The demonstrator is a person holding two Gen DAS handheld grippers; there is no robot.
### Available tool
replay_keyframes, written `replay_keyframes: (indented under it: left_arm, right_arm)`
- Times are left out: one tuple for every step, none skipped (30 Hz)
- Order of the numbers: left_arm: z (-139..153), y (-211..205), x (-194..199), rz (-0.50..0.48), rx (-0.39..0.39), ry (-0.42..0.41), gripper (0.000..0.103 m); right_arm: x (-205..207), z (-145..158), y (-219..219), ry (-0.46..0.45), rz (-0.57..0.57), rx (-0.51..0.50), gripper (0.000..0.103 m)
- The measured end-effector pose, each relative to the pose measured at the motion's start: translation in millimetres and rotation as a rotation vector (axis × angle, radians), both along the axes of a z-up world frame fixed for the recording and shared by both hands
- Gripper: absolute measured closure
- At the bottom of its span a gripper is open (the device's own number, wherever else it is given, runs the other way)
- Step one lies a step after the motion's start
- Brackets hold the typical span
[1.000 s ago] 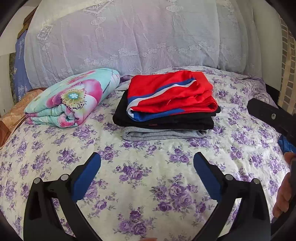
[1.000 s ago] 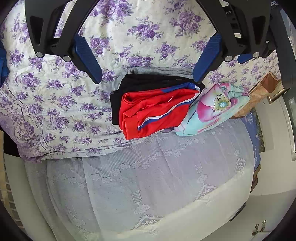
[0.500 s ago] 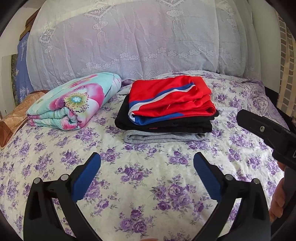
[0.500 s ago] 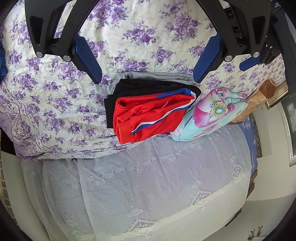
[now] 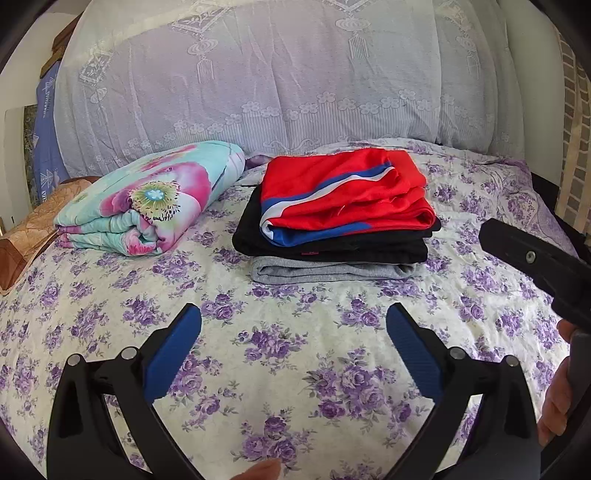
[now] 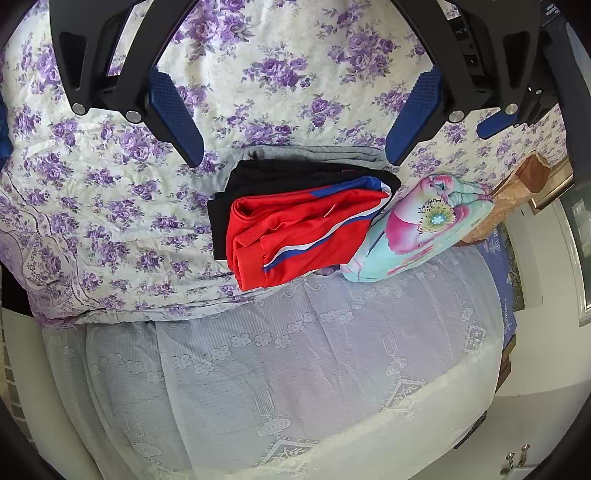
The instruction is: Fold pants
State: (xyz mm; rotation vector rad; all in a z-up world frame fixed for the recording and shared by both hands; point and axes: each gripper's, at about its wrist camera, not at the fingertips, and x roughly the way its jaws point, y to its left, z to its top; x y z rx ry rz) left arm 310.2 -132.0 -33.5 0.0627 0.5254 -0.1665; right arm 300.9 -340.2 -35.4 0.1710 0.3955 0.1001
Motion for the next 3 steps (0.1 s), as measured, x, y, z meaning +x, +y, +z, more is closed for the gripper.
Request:
replay_keyframes:
  left_arm:
    - [-0.5, 0.3, 0.4, 0.001, -0.001, 0.003, 0.005]
    - [-1.0, 0.5, 0.7, 0.002, -0.002, 0.004, 0.005]
    - [-1.4, 0.6, 1.1, 0.004, -0.001, 0.005, 0.005]
  right_arm:
    - [-0.1, -0.5, 0.0, 0.001, 0.000, 0.000, 0.004]
    - [0.0, -0.8, 0.1, 0.003, 0.001, 0.000, 0.004]
    - [0.0, -0.8, 0.1, 0.003, 0.001, 0.000, 0.004]
